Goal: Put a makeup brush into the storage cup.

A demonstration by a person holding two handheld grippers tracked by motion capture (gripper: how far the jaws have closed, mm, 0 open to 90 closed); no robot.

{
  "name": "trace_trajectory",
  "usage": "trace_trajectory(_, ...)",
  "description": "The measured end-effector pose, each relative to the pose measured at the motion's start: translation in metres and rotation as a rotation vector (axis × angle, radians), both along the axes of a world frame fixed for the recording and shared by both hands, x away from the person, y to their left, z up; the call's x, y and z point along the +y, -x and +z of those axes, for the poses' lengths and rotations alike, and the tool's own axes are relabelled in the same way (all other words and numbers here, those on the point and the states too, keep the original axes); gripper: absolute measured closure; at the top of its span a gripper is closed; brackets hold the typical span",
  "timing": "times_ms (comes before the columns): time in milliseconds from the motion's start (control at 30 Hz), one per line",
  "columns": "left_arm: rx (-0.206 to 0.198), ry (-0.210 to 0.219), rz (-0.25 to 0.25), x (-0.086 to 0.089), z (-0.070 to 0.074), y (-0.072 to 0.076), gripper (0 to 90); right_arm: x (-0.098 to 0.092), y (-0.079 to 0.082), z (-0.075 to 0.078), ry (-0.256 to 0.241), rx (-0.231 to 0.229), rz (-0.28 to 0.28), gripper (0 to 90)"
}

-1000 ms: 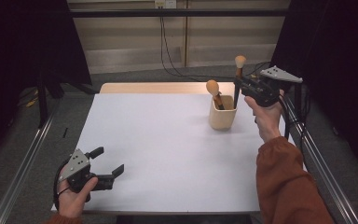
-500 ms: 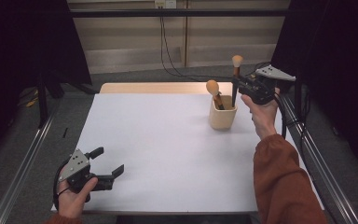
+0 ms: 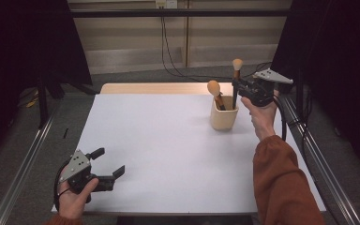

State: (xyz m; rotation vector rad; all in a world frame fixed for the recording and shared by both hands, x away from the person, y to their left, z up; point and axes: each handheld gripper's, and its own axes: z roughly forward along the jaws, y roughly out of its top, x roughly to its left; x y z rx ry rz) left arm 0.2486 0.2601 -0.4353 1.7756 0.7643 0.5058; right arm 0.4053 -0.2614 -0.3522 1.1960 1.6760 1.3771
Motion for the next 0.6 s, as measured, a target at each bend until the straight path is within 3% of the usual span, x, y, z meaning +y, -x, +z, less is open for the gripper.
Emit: trace_trajectory(600,-0.006,0.001,-0.004,0.000,0.001,0.000,2.6,-0.003,-0.001,-0.028,-0.024,0.052,0.000,73.9)
